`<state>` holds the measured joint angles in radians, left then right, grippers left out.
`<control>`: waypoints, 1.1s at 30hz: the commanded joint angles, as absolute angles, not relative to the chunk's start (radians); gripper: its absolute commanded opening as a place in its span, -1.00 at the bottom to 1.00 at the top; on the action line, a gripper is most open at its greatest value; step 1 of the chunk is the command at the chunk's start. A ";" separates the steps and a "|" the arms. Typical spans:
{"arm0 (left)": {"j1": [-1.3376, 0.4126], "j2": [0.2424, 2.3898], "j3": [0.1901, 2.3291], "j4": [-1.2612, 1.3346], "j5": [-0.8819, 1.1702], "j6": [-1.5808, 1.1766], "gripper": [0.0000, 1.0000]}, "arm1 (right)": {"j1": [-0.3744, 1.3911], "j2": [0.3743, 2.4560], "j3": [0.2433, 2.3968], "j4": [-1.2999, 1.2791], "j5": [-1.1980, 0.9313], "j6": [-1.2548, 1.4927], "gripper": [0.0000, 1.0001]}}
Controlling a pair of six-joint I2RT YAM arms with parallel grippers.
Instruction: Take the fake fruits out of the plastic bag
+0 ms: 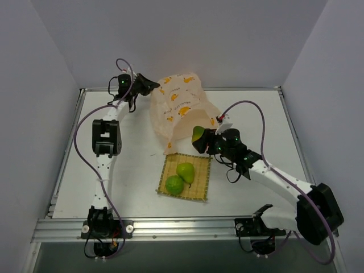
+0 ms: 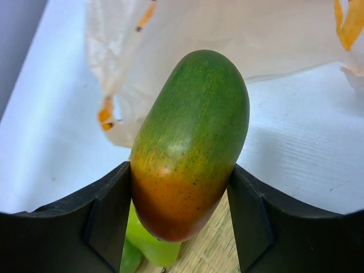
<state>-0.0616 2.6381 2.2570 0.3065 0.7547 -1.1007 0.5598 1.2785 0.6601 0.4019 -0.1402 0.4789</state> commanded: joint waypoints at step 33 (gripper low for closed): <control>-0.075 1.746 1.789 -0.281 0.419 -0.561 0.88 | 0.764 1.040 0.324 0.406 0.071 0.626 -0.26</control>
<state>-0.0639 1.8194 1.8072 -0.1631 0.4877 -0.6365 0.7513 1.0283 0.3325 0.3286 0.0383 0.6060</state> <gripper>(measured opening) 0.942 0.561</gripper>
